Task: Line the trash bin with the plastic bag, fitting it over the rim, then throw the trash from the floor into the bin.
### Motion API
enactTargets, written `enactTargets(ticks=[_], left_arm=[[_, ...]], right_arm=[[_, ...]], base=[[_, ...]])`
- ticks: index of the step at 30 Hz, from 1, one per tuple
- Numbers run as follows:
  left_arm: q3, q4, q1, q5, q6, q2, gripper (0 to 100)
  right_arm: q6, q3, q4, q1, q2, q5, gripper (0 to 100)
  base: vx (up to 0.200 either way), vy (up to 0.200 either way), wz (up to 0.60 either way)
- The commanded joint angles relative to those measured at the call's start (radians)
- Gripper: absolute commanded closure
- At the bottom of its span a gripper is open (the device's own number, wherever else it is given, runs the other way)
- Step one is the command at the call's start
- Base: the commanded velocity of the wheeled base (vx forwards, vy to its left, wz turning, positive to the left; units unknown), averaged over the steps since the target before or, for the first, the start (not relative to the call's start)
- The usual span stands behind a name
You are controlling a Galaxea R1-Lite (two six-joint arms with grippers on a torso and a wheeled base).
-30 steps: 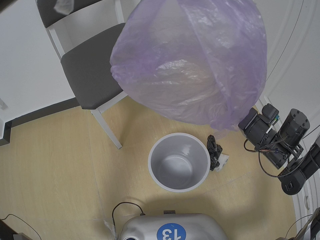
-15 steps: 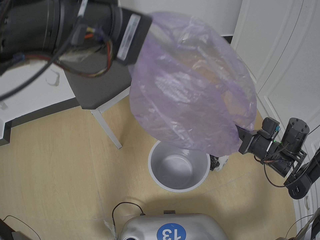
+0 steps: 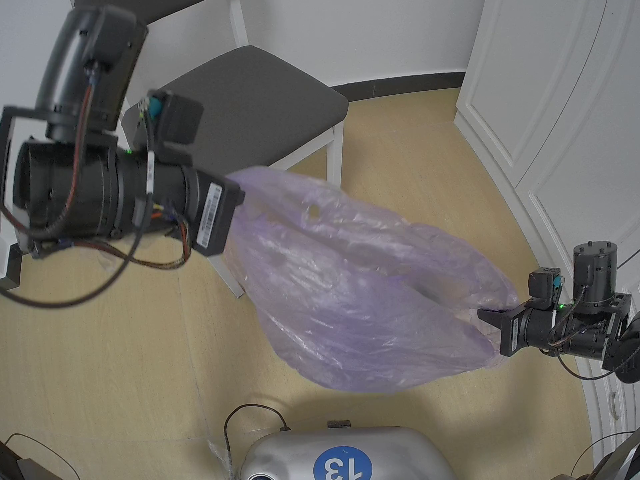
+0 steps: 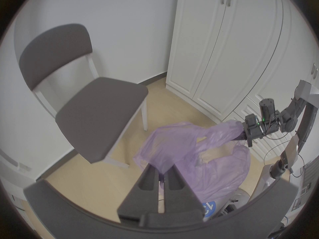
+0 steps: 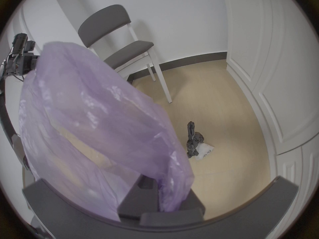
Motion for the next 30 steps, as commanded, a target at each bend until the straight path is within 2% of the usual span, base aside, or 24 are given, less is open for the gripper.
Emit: enactTargets(ticks=[1, 7, 10, 13, 19, 21, 30], left_arm=[[0.231, -0.218, 0.048, -0.104, -0.025, -0.003, 100], [0.256, -0.404, 0.017, -0.141, -0.015, 0.094, 100], [0.237, -0.547, -0.045, -0.139, -0.015, 0.189, 100], [0.213, -0.648, -0.099, -0.13, -0.025, 0.269, 100], [0.171, -0.676, -0.131, -0.112, -0.04, 0.33, 100], [0.157, -0.672, -0.128, -0.11, -0.065, 0.342, 100], [0.168, -0.672, -0.105, -0.112, -0.068, 0.359, 100]], right_arm=[[-0.146, -0.204, 0.202, 0.008, -0.079, -0.012, 100], [-0.259, -0.299, 0.187, 0.06, -0.013, -0.007, 100], [-0.316, -0.334, 0.103, 0.109, 0.064, 0.005, 100], [-0.316, -0.353, 0.009, 0.163, 0.133, 0.008, 100], [-0.313, -0.336, -0.077, 0.206, 0.2, 0.031, 100], [-0.313, -0.325, -0.078, 0.197, 0.211, 0.045, 100], [-0.29, -0.301, -0.08, 0.144, 0.243, 0.092, 100]], base=[[0.0, 0.0, 0.0], [0.0, 0.0, 0.0], [0.0, 0.0, 0.0], [0.0, 0.0, 0.0], [0.0, 0.0, 0.0], [0.0, 0.0, 0.0], [0.0, 0.0, 0.0]])
